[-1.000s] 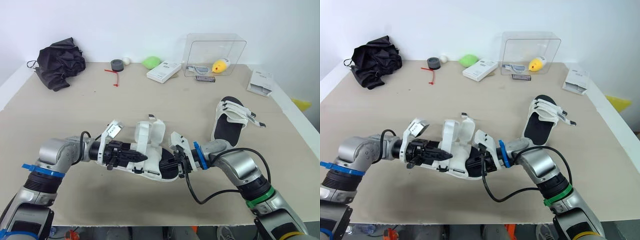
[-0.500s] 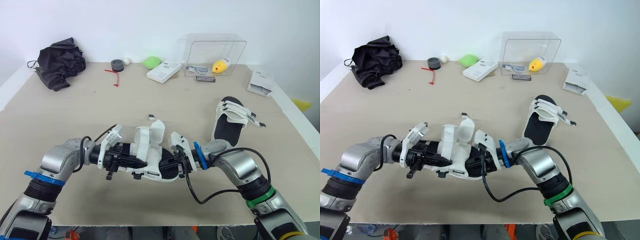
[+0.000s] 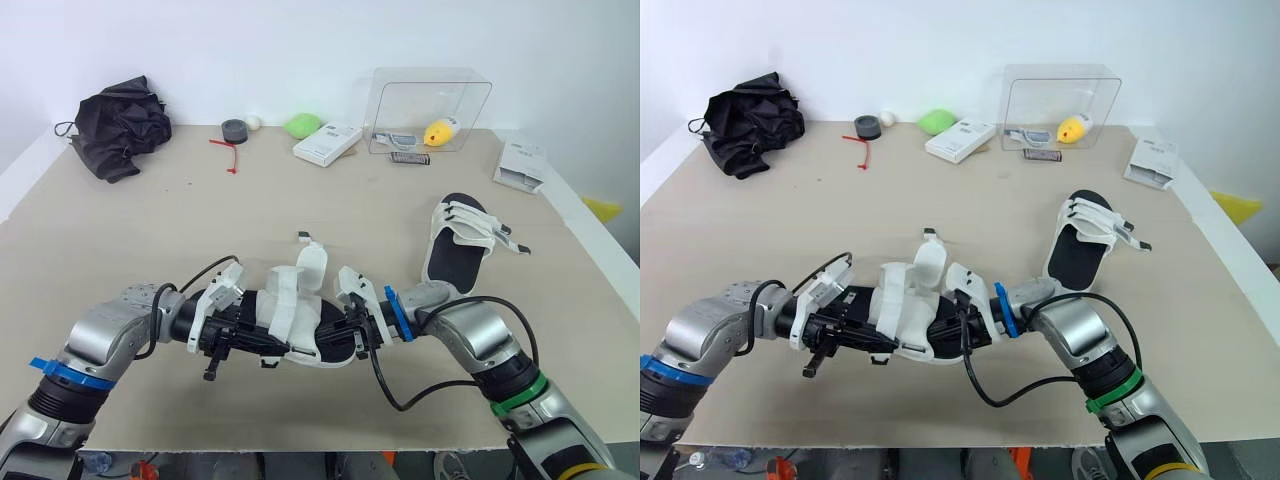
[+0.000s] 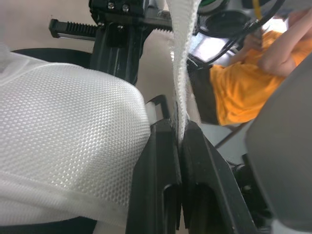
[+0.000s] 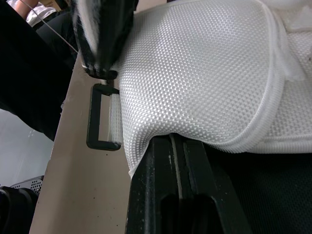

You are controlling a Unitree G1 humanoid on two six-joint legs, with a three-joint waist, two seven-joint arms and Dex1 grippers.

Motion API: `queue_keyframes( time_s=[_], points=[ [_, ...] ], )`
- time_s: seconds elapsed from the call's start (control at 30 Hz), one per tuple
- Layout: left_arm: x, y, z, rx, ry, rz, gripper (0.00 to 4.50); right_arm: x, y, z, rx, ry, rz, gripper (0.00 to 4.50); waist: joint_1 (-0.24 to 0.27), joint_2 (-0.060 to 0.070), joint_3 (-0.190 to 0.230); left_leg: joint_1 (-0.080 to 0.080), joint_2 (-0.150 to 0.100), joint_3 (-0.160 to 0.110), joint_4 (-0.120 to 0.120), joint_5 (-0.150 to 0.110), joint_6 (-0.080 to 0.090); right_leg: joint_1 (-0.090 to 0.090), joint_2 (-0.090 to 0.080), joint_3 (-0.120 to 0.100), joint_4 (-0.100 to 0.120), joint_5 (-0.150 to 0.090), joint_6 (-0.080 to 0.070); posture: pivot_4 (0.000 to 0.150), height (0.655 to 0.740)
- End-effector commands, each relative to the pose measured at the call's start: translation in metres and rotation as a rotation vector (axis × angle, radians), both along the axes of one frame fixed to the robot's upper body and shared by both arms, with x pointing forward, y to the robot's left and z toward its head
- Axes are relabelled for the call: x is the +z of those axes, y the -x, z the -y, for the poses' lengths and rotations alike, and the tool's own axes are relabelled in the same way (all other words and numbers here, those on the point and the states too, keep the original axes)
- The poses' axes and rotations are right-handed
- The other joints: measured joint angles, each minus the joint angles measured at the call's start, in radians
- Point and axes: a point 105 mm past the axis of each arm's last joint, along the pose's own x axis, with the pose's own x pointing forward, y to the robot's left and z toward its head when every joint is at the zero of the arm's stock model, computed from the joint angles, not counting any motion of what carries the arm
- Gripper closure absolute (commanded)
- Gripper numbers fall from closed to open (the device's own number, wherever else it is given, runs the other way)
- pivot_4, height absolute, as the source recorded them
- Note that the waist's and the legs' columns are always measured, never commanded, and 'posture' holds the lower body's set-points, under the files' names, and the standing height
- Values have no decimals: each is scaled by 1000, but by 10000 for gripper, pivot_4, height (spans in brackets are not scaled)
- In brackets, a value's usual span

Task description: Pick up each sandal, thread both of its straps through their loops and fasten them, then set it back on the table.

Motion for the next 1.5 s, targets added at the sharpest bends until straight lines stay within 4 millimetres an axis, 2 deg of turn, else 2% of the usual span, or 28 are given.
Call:
queue_keyframes(
  time_s=[0.03,0.17,0.33,0.43,0.6,0.77,0.97,1.2,1.5],
  points=[
    [3,-2,-1,20,-2,30,28390,-16,9,0,23,46,-61,45000,0,0,0,0,0,0,0,0,0,0,0,0,0,0,0,1500,7400],
    [27,1,2,20,71,-14,9893,-16,9,0,26,46,-62,45000,0,0,0,0,0,0,2,0,0,1,0,-1,1,0,1,1500,7400],
    [60,9,-12,-16,102,-149,9893,-16,9,0,33,46,-66,45000,0,0,0,-1,2,-1,5,0,0,1,2,-2,1,-1,3,1500,7400],
    [64,11,-29,-15,31,-174,9893,-15,9,0,37,45,-66,45000,-3,0,0,-1,2,-1,5,0,0,0,2,-1,1,-1,3,1500,7400],
    [57,19,-56,-31,-103,-177,9893,-15,10,-1,42,41,-70,45000,-4,0,1,-1,2,0,2,0,0,-1,2,0,1,-1,-1,1500,7400],
    [31,28,-71,-54,-217,-85,9893,-15,10,-2,45,37,-73,45000,-3,0,1,-1,2,1,0,0,0,-2,2,0,1,-3,-3,1500,7400],
    [3,25,-58,-6,-167,67,9893,-15,11,-2,44,34,-76,45000,0,1,1,-1,3,2,-1,0,0,-2,2,-2,2,-3,-5,1500,7400],
    [-16,32,-41,15,-97,169,9893,-14,12,-3,44,30,-80,45000,0,0,1,-1,4,1,-1,0,0,-2,2,-2,2,-3,-5,1500,7400],
    [-8,29,-29,46,-31,143,9893,-14,12,-3,43,29,-79,45000,0,0,1,-1,4,1,-1,0,0,-2,2,-3,2,-3,-5,1500,7400]
  ],
)
